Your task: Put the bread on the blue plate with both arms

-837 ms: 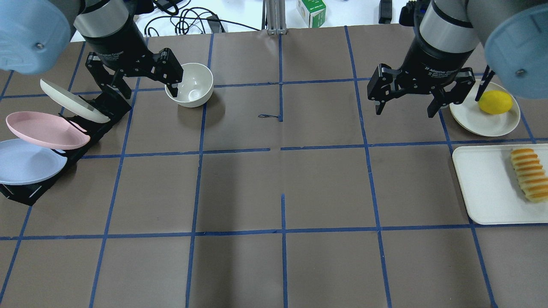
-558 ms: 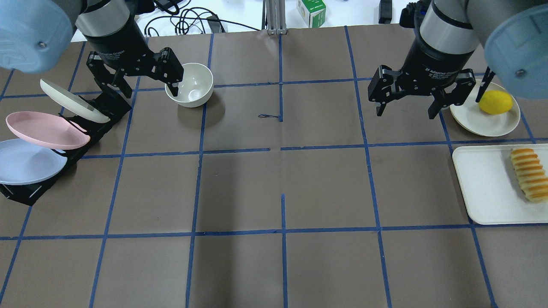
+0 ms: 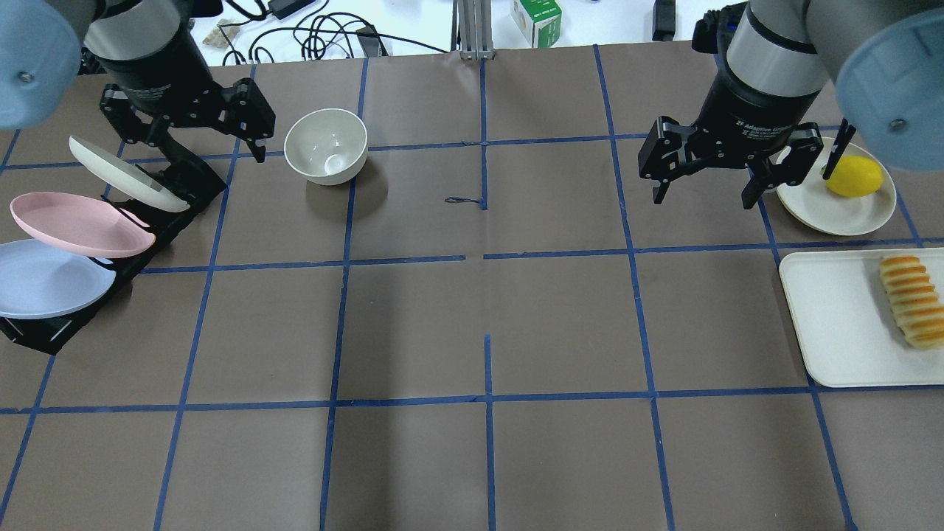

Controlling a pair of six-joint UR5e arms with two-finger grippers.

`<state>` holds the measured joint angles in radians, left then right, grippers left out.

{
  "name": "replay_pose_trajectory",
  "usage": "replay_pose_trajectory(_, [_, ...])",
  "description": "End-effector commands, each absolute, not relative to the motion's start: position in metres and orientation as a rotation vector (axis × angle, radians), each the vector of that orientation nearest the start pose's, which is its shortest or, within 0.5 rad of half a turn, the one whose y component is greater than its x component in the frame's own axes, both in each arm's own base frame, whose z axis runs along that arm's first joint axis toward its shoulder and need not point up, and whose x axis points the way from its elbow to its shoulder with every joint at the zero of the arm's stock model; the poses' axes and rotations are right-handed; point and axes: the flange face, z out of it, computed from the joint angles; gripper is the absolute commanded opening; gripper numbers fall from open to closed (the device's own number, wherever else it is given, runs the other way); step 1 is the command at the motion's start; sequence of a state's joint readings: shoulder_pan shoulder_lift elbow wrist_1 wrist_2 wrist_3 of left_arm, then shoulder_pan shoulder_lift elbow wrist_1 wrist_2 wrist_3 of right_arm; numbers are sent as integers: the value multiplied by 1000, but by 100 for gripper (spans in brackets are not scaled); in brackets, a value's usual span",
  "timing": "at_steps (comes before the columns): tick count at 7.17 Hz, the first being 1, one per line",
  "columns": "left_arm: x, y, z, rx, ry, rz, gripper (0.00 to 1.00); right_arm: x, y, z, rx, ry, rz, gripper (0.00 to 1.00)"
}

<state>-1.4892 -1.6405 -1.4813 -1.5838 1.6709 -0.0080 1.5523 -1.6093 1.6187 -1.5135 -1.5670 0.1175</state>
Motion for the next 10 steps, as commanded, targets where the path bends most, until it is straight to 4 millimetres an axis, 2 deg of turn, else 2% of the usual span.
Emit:
replay_pose_trajectory(1, [16,-533,501,-397,2989,6,100,29,-487,471,252,3118,124,100])
replay_pose_trajectory(2, [73,-528,500,-557,2969,17,100,-26,-486,457,220,3103,149,100])
replay_pose_trajectory(3, [135,-517,498,-726,2934,35,100,-65,-480,436,261,3088,160,100])
replay_pose_trajectory(4, [195,-508,487,-831,2907,71,100,-93,-480,409,222,3135,125,100])
replay_pose_trajectory(5, [246,-499,470,-950,2879,93,100,-120,-480,382,169,3188,117,100])
replay_pose_trajectory(6, [303,-498,447,-1065,2836,40,100,-154,-482,355,179,3198,126,100])
replay_pose_trajectory(7, [345,-512,421,-1057,2818,-26,100,-193,-479,332,162,3175,159,100])
replay_pose_trajectory(8, [366,-530,382,-1023,2816,-35,100,-224,-483,307,99,3169,147,100])
replay_pose_trajectory(9, [376,-538,348,-1035,2818,22,100,-242,-495,287,-23,3211,95,100])
replay_pose_trajectory(10, [384,-536,323,-1040,2784,112,98,-261,-498,271,4,3224,72,100])
